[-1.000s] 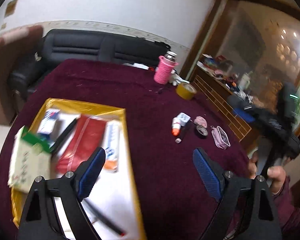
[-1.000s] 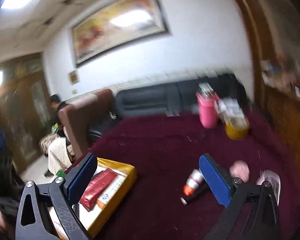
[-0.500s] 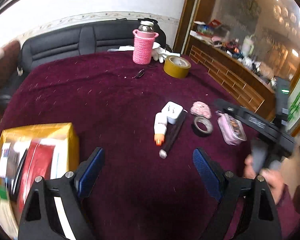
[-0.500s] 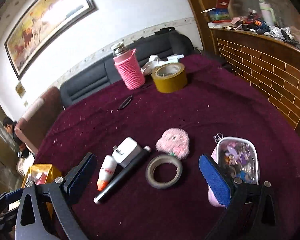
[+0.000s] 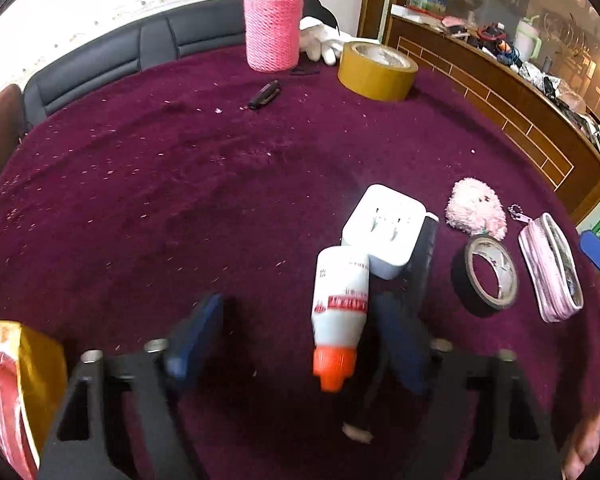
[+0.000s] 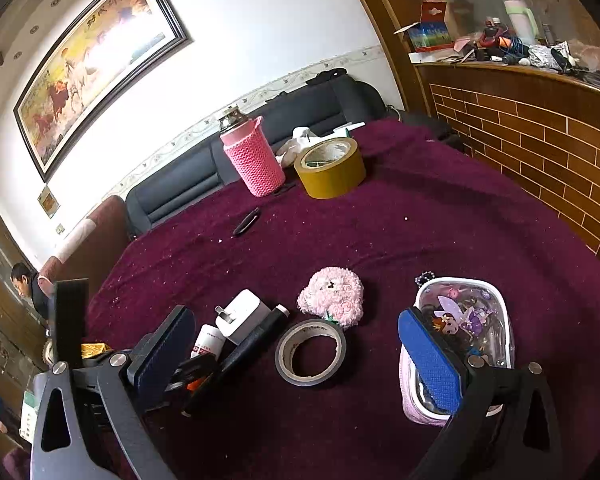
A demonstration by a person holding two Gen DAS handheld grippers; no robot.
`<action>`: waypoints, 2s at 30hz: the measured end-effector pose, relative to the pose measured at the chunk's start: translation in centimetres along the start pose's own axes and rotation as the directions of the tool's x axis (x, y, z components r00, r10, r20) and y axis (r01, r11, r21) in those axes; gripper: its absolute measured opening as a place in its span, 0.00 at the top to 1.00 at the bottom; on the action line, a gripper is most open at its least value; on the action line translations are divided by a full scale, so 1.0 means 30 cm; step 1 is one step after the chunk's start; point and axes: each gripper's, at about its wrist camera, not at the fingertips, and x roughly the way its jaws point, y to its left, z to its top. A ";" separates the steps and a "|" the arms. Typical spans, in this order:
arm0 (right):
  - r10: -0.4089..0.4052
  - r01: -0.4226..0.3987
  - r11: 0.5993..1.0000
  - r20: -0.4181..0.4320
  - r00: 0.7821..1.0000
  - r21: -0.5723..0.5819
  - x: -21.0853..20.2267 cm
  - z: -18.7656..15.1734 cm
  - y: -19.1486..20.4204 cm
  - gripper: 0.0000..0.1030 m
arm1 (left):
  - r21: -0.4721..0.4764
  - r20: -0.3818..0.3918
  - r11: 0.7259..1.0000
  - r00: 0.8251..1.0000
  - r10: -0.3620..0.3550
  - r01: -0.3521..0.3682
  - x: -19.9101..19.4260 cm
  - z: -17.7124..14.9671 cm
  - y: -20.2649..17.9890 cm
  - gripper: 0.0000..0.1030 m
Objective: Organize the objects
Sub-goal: 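Return to the table and grasp the orange-capped white bottle with the left tool, then grasp another black marker with the right tool while the left tool lifts the bottle, then lower the bottle and marker into the tray and open both tools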
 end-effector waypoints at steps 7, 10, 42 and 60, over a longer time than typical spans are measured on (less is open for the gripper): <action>0.011 -0.010 1.000 -0.025 1.000 0.027 0.016 -0.010 -0.016 0.00 | 0.006 0.032 1.000 0.999 0.000 0.000 -0.001 -0.001 -0.021 0.75; 0.015 -0.015 1.000 -0.038 0.999 0.010 0.027 -0.018 -0.004 0.00 | -0.021 0.064 1.000 0.998 -0.012 0.013 -0.048 -0.015 0.000 0.75; -0.329 0.270 0.940 -0.340 0.881 -0.208 0.322 -0.115 0.282 0.84 | -0.274 0.393 0.942 0.916 -0.073 0.193 -0.784 -0.705 0.461 0.75; 0.340 -0.332 0.938 -0.431 0.836 0.097 0.008 -0.251 0.410 0.84 | -0.443 0.354 0.892 0.931 0.085 0.086 -0.883 -0.919 0.623 0.74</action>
